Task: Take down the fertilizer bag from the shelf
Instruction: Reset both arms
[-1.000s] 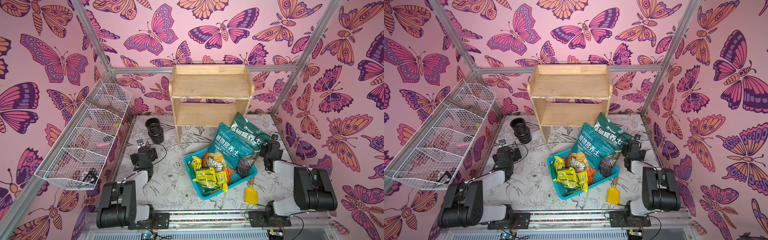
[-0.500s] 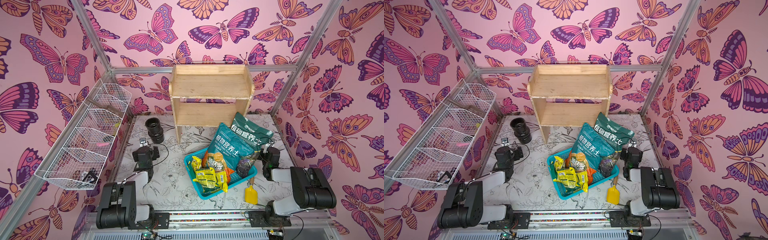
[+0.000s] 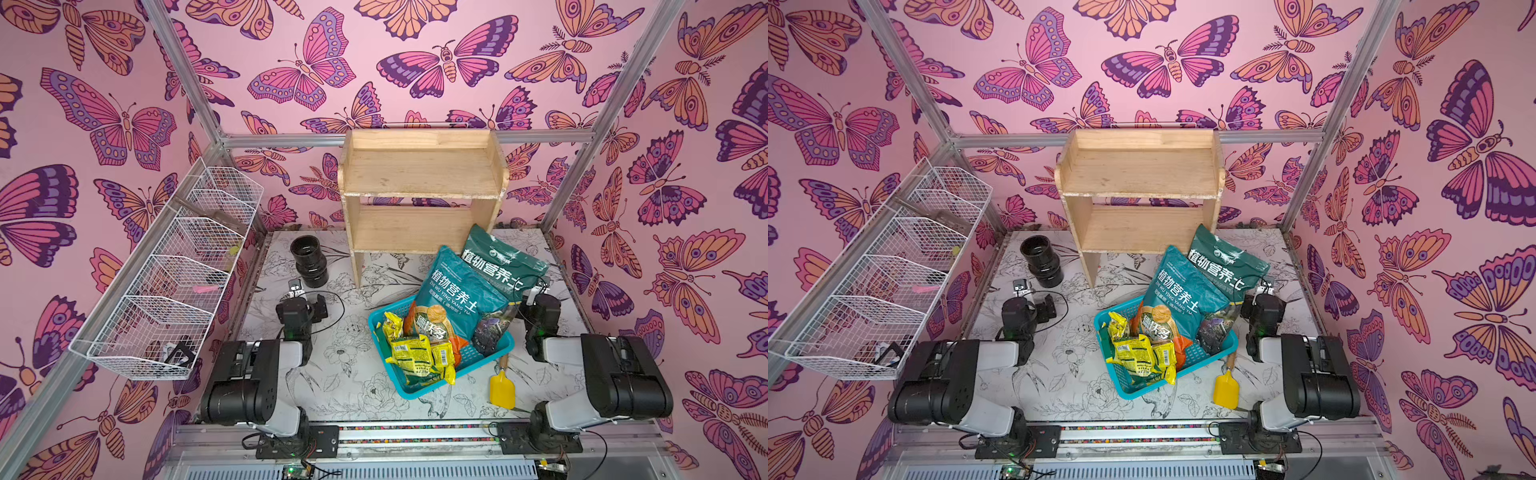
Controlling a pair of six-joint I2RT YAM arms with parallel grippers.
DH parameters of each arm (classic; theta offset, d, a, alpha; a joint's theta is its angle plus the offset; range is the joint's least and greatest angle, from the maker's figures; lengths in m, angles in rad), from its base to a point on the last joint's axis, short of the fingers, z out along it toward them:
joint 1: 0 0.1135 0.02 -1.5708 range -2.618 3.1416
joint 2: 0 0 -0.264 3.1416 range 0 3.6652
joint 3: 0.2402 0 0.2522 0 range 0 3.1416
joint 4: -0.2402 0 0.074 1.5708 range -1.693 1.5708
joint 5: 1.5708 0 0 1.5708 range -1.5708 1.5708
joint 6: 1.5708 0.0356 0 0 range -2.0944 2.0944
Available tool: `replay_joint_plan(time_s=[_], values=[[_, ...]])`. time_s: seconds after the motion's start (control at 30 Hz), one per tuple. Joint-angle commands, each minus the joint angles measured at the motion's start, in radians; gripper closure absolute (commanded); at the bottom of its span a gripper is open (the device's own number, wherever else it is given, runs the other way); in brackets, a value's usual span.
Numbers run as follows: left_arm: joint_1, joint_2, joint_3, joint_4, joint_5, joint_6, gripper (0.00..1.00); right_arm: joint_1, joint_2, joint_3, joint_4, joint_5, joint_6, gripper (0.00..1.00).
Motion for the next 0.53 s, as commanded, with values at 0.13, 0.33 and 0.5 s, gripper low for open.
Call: replay_joint_plan(time_s=[0.13, 0.33, 0.5], values=[[-0.022, 0.011, 0.046, 0.029, -0.061, -0.005, 0.00, 0.006, -0.008, 0.017, -0.005, -0.012, -0.008, 0.01], [-0.022, 0.015, 0.051, 0.031, -0.068, -0.011, 0.00, 0.006, -0.007, 0.018, -0.008, -0.013, -0.008, 0.01], [-0.022, 0.015, 0.051, 0.030, -0.068, -0.010, 0.00, 0.004, -0.008, 0.018, -0.009, -0.013, -0.008, 0.01]])
